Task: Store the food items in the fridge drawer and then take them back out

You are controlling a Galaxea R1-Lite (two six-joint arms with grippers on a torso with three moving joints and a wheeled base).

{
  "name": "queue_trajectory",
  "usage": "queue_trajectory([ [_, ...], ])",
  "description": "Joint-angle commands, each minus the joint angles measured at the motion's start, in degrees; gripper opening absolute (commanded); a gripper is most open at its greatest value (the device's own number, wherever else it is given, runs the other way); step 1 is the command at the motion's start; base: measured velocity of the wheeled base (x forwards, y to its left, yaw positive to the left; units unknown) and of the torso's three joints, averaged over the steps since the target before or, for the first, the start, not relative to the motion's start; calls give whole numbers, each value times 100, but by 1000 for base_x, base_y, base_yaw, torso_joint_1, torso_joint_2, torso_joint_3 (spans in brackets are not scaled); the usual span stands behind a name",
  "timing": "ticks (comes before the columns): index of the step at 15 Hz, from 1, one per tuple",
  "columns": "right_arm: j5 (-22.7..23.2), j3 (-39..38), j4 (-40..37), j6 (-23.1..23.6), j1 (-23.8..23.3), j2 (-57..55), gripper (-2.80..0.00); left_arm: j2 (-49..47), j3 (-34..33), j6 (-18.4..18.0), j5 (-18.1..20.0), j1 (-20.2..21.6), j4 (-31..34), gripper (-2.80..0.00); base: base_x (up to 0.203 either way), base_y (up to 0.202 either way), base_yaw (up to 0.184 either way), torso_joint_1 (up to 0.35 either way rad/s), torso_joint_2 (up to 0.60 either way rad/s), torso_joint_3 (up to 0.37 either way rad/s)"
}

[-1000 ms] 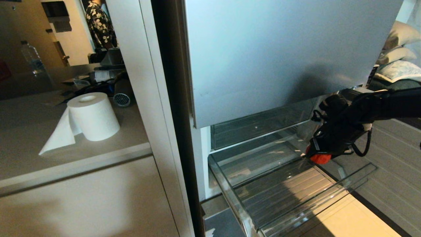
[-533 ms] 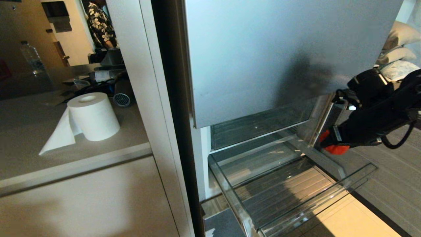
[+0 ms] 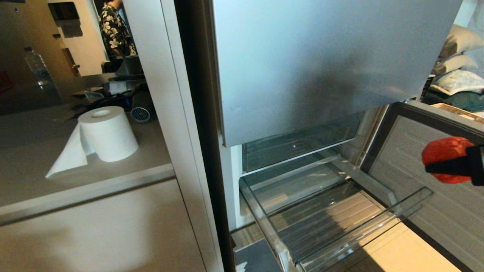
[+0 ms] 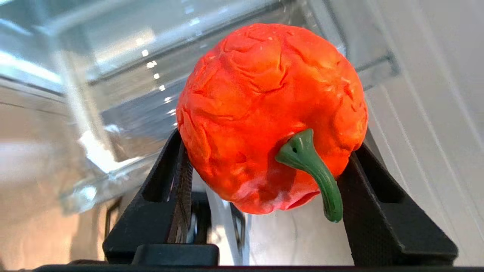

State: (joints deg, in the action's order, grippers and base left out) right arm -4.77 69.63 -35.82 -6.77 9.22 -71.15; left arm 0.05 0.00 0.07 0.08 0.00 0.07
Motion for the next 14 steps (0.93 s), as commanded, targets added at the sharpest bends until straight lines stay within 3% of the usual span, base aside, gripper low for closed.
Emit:
queue_trajectory([
  [1, -11, -953, 257, 2, 41, 1669, -280, -5, -9, 1, 1, 0, 1, -280, 0, 0, 0, 0, 0, 0],
  [7, -6, -3156, 1459, 45, 60, 4527, -280, -5, -9, 1, 1, 0, 1, -280, 0, 0, 0, 0, 0, 0],
  [11, 1, -4944, 3365, 38, 186, 5243, -280, -5, -9, 1, 1, 0, 1, -280, 0, 0, 0, 0, 0, 0],
  [14, 2, -5757, 4038, -11, 301, 5548, -280, -5, -9, 1, 1, 0, -3, -280, 0, 0, 0, 0, 0, 0],
])
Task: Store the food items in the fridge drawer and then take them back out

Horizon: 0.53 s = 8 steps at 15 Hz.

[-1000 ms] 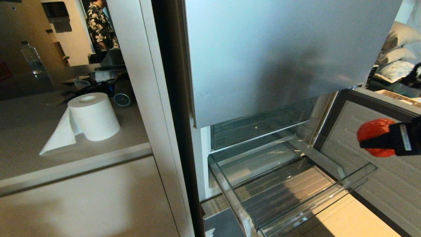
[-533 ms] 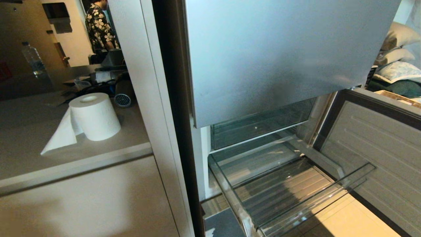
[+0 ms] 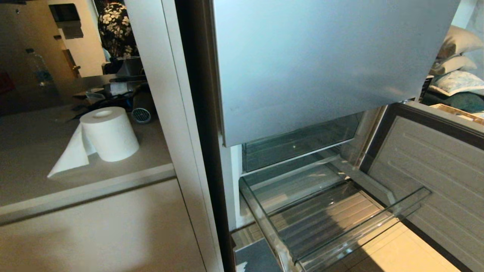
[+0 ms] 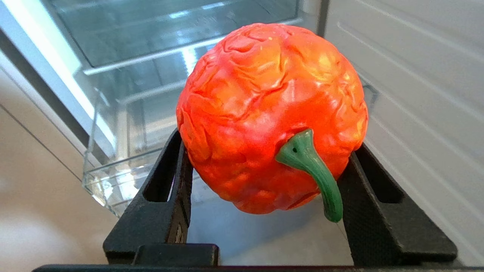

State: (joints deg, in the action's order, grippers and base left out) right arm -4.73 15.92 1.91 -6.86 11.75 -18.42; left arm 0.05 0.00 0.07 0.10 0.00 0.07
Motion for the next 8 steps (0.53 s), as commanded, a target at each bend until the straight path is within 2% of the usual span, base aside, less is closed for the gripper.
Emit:
queue_trajectory([
  [1, 2, -576, 385, 37, 53, 283, -280, -5, -9, 1, -1, 0, 1, -280, 0, 0, 0, 0, 0, 0],
  [6, -3, -1574, 987, 223, 55, 286, -280, -5, -9, 1, -1, 0, 1, -280, 0, 0, 0, 0, 0, 0],
  [8, -17, -1598, 919, 305, -75, 282, -280, -5, -9, 1, -1, 0, 1, -280, 0, 0, 0, 0, 0, 0],
])
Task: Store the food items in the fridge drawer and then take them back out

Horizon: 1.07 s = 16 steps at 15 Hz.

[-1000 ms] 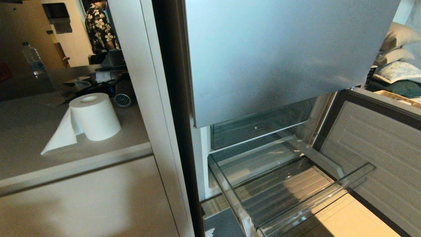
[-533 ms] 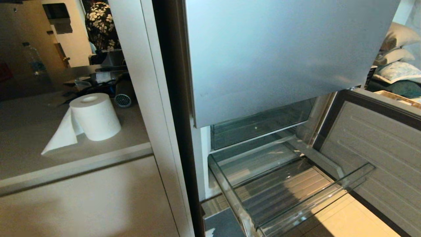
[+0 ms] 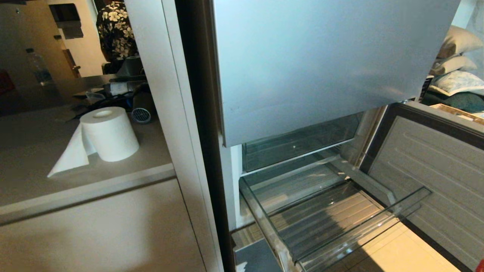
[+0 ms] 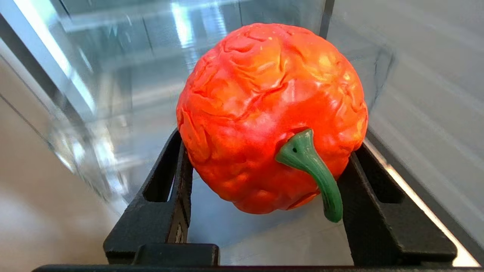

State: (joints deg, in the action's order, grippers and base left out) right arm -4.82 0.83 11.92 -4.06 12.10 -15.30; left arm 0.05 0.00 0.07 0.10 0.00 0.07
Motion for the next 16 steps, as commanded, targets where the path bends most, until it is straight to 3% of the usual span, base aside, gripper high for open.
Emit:
queue_trajectory([
  [1, -1, -91, -184, 102, -369, -32, -280, -5, -9, 1, -1, 0, 1, -280, 0, 0, 0, 0, 0, 0],
  [4, 14, -91, -334, 650, -1033, 228, -280, -5, -9, 1, -1, 0, -6, -280, 0, 0, 0, 0, 0, 0],
  [8, 1, -88, -386, 982, -1156, 1235, -280, -5, -9, 1, -1, 0, 1, -280, 0, 0, 0, 0, 0, 0],
  [16, 227, -92, -823, 735, -1184, 1530, -280, -5, -9, 1, -1, 0, 1, -280, 0, 0, 0, 0, 0, 0],
])
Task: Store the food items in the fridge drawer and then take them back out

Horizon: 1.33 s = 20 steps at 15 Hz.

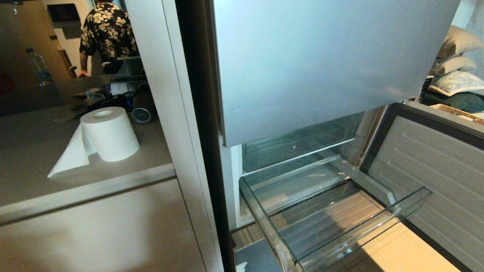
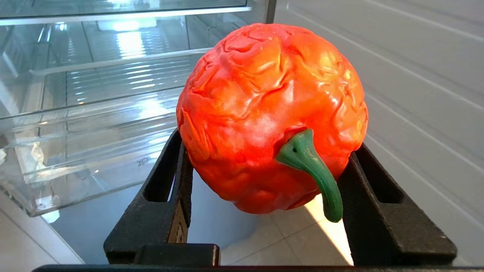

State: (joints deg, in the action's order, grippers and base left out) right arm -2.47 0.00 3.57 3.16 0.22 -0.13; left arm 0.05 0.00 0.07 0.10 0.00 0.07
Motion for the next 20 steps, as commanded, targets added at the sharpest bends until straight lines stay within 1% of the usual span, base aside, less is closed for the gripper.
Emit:
queue_trajectory([
  [1, -7, -9, 12, 53, 4, 13, -280, -5, -9, 1, -1, 0, 1, -280, 0, 0, 0, 0, 0, 0],
  [7, -7, -9, 12, 88, 4, 13, -280, -5, -9, 1, -1, 0, 1, -280, 1, 0, -8, 0, -1, 0],
  [14, 1, -9, 0, 40, -4, 13, -280, -5, -9, 1, -1, 0, 1, -280, 0, 6, -164, 1, 2, 3],
  [15, 13, -9, -56, -24, -4, 13, -280, -5, -9, 1, -1, 0, -6, -280, -2, 9, -175, -1, 4, 2],
  [17, 67, -2, -434, -105, -4, 13, -280, -5, -9, 1, -1, 0, 1, -280, 0, 5, -151, 2, 5, 5],
  [20, 72, -9, -384, -137, -4, 13, -280, -5, -9, 1, -1, 0, 1, -280, 0, 2, -29, 1, 1, -1],
])
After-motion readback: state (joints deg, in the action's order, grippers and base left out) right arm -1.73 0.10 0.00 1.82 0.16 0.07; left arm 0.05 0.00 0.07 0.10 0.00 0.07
